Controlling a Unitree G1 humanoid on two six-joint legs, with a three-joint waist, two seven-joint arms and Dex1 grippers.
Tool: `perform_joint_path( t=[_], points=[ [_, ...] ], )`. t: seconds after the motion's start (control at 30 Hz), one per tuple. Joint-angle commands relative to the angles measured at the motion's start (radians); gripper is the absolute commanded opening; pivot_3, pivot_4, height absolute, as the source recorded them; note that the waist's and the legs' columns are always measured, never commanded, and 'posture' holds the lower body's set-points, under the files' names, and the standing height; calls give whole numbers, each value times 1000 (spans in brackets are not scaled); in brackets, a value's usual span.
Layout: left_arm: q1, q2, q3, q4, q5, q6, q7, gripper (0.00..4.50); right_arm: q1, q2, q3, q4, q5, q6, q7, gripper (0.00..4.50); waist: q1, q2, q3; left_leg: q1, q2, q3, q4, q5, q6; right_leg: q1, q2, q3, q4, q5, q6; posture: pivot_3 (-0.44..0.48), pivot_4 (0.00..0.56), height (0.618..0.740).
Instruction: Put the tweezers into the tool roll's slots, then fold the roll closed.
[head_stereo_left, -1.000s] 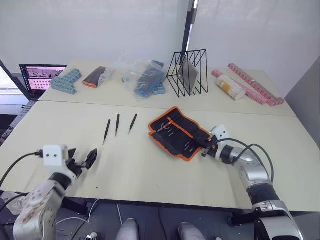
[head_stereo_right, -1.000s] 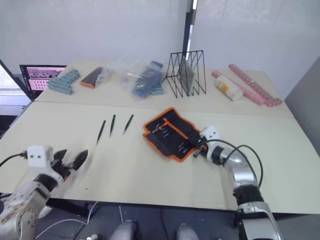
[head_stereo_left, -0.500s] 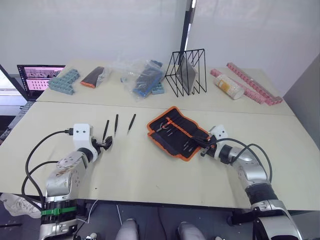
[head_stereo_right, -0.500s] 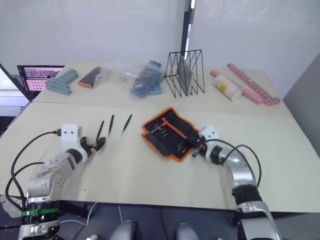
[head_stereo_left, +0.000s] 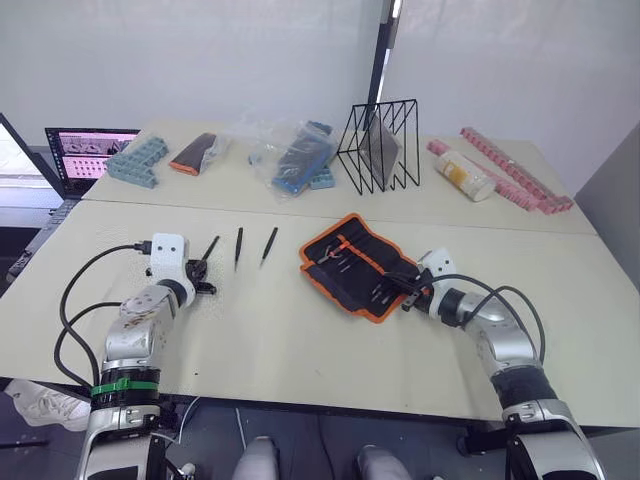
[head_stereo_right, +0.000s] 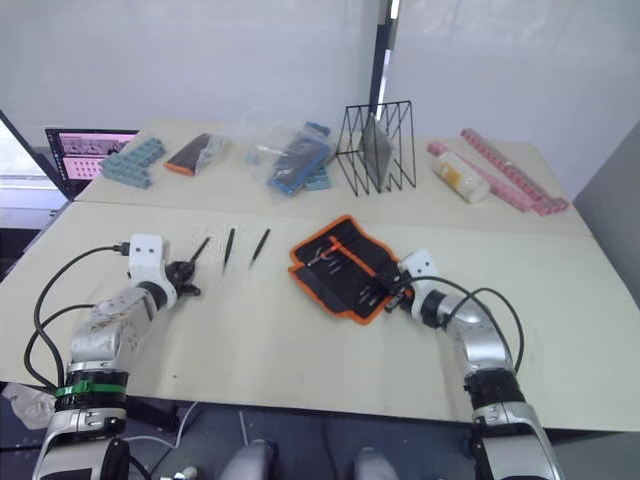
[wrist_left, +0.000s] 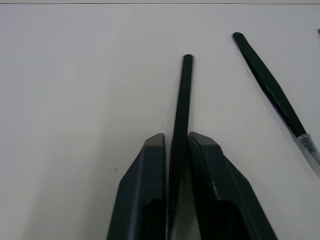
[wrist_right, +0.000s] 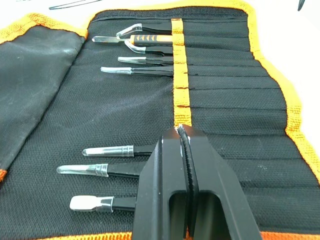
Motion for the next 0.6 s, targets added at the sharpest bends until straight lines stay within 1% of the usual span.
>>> perform_joint_path(
  t=[0.03,0.27,0.4,0.5,0.6],
  points=[
    [5,-8,-20,30,3,3,-20,26,14,-11,-5,-20,-9,26,-3,0,2,0,0,0,0,0,0,0,0,0,0,0,0,0,0,0,150,735],
    [25,-3,-2,19,-1,-7,-19,26,1,-5,-51,-72,49,73,-7,0,2,0,0,0,0,0,0,0,0,0,0,0,0,0,0,0,150,735],
    [39,-4,10,-2,-13,-27,-32,26,-12,-20,-59,-76,45,88,-1,0,3,1,0,-1,0,0,-1,0,0,-1,0,0,0,0,0,0,150,735],
    [51,-12,32,-53,-41,-24,-41,26,-17,-30,-49,-58,28,86,9,0,2,1,0,-1,0,0,-2,0,0,-2,0,0,0,0,0,0,150,735],
    [69,5,29,-139,-64,6,-71,26,-16,-37,-42,-40,15,77,14,0,2,1,0,-1,0,0,-2,0,0,-2,0,0,0,0,0,0,150,735]
  ],
)
